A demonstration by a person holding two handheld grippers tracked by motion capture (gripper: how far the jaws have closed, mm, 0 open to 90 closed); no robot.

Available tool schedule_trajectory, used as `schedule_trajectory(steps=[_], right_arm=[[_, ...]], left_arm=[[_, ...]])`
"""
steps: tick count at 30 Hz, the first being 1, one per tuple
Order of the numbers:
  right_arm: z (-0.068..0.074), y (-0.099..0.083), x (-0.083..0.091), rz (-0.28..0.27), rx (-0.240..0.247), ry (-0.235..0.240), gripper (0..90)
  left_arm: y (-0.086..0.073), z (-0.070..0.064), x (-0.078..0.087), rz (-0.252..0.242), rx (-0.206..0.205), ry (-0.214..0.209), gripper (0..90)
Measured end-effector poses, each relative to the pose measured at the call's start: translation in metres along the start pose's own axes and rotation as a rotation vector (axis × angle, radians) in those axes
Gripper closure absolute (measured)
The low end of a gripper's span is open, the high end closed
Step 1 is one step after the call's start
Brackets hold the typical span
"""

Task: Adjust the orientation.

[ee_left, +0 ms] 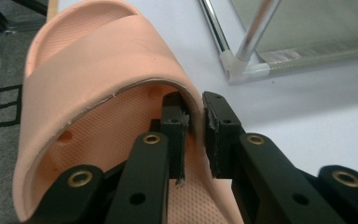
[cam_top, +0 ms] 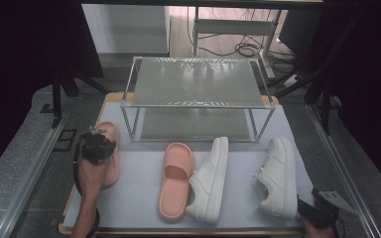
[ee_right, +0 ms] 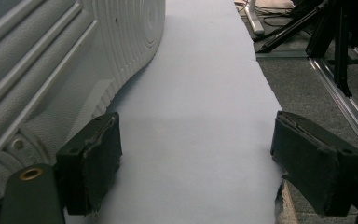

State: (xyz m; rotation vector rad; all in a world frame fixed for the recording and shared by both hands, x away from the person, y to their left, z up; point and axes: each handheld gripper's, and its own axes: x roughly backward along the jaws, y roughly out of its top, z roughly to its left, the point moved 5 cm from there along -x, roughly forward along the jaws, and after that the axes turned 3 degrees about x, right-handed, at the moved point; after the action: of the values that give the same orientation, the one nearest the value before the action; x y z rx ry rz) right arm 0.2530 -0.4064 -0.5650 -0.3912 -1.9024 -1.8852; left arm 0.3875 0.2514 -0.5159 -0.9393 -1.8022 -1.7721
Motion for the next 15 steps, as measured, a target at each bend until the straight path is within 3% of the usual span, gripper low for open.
schedule_trajectory(steps=[7, 15], right_arm=[[0.0, 0.0, 0.0, 0.001, 0.001, 0.0, 16.0], [0.0, 0.0, 0.0, 0.002, 0.002, -0.001, 16.0]], left_arm=[[0.001, 0.005, 0.004, 0.005, -0.016, 0.033, 82.2], [0.0, 0.013, 0.01, 0.001, 0.002, 0.026, 84.5]])
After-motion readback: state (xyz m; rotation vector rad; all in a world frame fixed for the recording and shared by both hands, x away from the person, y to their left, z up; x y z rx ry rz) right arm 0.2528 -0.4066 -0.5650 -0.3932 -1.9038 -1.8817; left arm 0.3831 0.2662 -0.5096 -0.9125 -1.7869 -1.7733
